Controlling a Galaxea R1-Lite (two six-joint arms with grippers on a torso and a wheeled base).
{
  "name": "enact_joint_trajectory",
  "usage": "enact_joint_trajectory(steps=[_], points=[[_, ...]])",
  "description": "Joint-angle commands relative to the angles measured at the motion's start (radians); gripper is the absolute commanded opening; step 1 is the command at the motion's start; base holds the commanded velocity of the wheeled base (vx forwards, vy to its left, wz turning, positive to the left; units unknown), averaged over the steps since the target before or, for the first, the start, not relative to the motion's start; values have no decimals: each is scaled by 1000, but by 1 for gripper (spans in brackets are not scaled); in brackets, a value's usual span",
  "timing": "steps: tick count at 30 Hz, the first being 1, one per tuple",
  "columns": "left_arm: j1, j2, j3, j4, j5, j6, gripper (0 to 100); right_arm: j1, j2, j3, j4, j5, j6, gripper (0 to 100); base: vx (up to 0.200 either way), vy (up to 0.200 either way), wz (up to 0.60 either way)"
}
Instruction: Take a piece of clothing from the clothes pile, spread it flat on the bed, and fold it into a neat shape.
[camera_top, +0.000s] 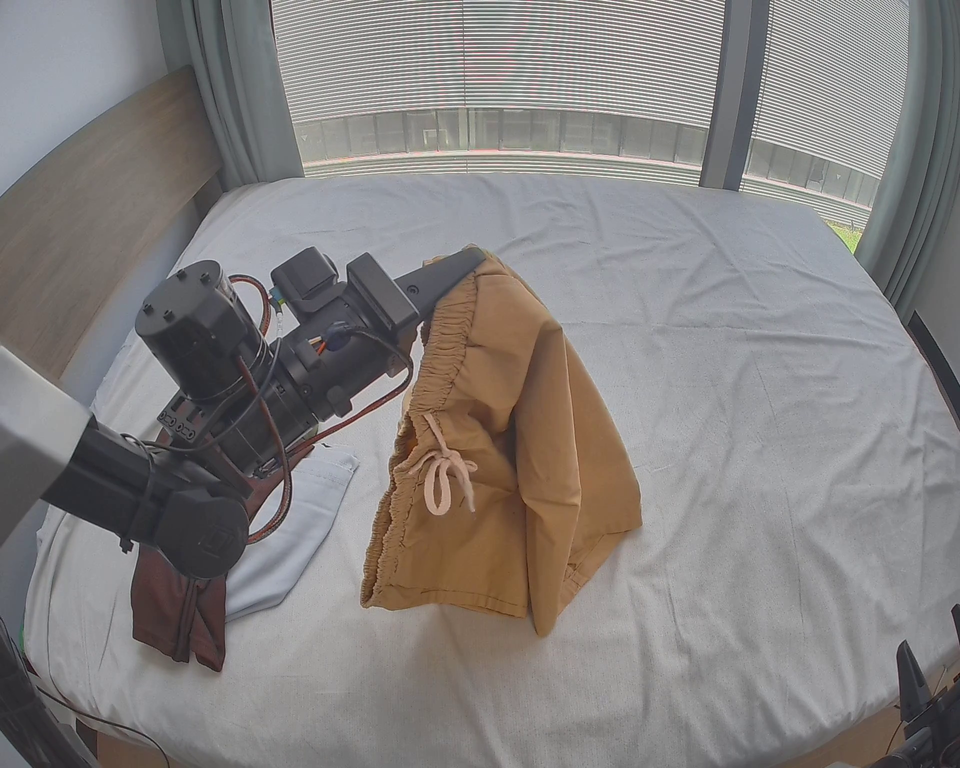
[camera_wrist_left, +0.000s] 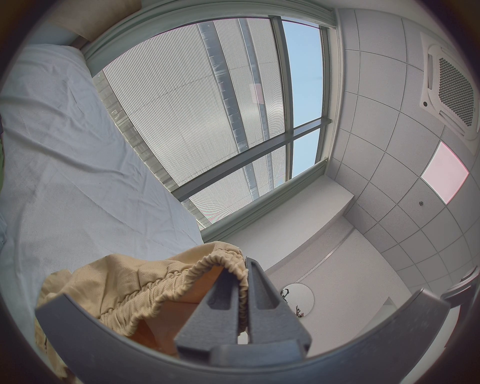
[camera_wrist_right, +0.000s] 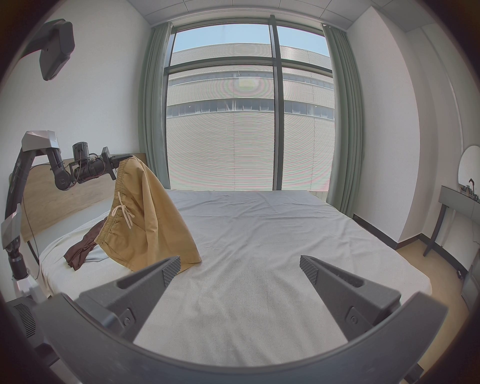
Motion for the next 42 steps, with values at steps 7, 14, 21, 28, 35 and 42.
enact_joint_trajectory(steps=[7,14,21,28,35,42], points=[[17,2,-3,-20,-1,1,0,2,-16,18,-1,0,2,100,0,0,0],[27,-21,-16,-23,-4,1,0,-1,-16,18,1,0,5,100,0,0,0],[28,-24,-16,-21,-2,1,0,-1,-16,18,-4,2,5,100,0,0,0],[40,-24,-18,-23,-2,1,0,-12,42,-137,-143,26,5,100,0,0,0],[43,-24,-32,-23,1,1,0,74,298,-240,-120,56,51,100,0,0,0],[68,-24,-56,-23,2,1,0,161,510,-314,-125,138,321,100,0,0,0]])
